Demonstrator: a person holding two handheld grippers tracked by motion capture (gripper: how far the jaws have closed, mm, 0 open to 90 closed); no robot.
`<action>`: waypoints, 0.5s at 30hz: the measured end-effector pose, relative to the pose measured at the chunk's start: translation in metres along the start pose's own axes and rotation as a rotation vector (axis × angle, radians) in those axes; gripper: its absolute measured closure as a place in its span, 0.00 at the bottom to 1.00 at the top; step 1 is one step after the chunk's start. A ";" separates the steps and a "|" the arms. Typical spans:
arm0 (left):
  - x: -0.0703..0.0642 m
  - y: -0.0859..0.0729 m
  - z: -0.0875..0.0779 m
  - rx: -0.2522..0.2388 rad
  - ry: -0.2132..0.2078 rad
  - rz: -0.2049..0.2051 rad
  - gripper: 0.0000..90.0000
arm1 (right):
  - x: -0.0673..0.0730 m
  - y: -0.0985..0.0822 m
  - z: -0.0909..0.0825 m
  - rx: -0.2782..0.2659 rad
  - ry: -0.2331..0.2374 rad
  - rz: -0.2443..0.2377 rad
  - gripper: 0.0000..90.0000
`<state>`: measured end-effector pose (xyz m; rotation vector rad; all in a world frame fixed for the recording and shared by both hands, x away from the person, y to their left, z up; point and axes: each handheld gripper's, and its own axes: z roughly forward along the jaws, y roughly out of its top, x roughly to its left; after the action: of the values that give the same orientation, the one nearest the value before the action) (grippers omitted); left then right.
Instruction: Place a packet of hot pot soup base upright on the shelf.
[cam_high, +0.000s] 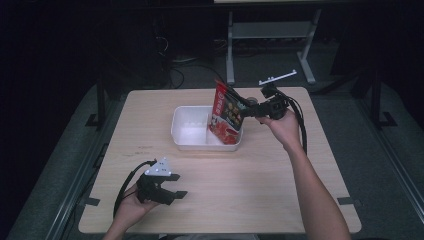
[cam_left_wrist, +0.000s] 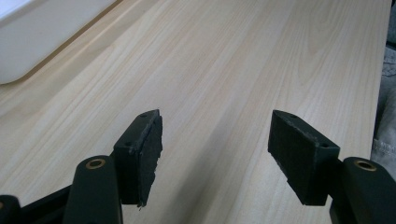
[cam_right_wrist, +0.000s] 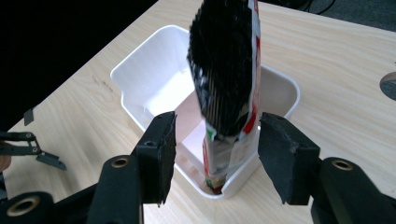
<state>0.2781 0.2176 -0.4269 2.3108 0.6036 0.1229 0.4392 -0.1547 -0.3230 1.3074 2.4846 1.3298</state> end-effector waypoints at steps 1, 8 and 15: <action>0.000 0.000 0.000 0.001 0.000 -0.001 0.39 | 0.000 -0.002 -0.001 -0.003 0.004 -0.001 0.50; 0.001 0.000 0.000 0.000 -0.002 -0.001 0.39 | 0.004 -0.012 -0.005 0.012 0.022 -0.022 0.49; 0.000 0.000 0.001 -0.002 -0.011 0.001 0.39 | 0.008 -0.024 -0.012 0.016 0.039 -0.032 0.49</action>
<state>0.2787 0.2168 -0.4274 2.3086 0.5962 0.1111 0.4142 -0.1639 -0.3294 1.2511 2.5361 1.3445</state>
